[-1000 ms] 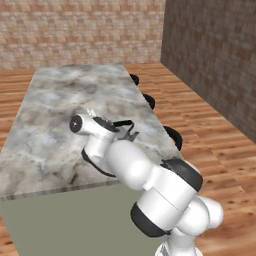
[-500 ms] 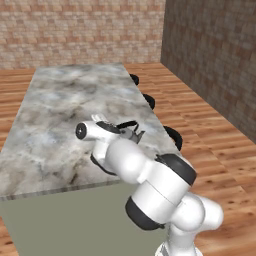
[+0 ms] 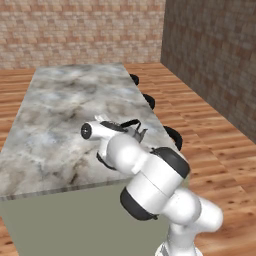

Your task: The kettle is done boiling. Turn off the stove, then wait for 300 timesteps before moving the kettle to the dining table.

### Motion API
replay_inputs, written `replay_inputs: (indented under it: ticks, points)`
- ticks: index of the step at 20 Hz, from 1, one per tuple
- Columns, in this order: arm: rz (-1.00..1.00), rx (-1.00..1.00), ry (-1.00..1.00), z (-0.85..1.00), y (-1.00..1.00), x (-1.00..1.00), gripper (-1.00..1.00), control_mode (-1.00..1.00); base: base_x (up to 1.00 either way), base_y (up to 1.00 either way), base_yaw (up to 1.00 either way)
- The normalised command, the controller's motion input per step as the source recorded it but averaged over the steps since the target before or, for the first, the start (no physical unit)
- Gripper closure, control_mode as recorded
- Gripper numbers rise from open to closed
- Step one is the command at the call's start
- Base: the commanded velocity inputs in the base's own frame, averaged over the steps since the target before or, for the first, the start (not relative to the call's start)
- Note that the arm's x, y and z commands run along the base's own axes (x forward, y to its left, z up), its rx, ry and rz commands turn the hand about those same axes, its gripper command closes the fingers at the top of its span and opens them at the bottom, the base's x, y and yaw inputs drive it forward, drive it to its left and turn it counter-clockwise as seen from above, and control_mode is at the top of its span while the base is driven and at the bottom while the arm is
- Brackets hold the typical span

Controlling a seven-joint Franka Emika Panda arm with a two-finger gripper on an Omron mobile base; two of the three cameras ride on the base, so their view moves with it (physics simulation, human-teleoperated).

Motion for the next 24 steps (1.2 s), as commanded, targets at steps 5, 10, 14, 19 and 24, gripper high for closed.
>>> replay_inputs:
  ticks: [5,10,14,19,24]
  points:
    - [0.0,0.0,0.0,-0.17,-0.08,0.21,1.0,-1.0,0.0,0.0,0.0]
    - [0.0,0.0,0.0,-0.16,-0.05,0.21,1.0,-1.0,0.0,0.0,0.0]
    - [0.0,0.0,0.0,-0.12,-0.08,0.21,1.0,-1.0,0.0,0.0,0.0]
    - [0.0,0.0,0.0,-0.18,-0.06,0.15,1.0,-1.0,0.0,0.0,0.0]
    - [0.0,0.0,0.0,-0.15,-0.03,0.0,1.0,-1.0,0.0,0.0,0.0]
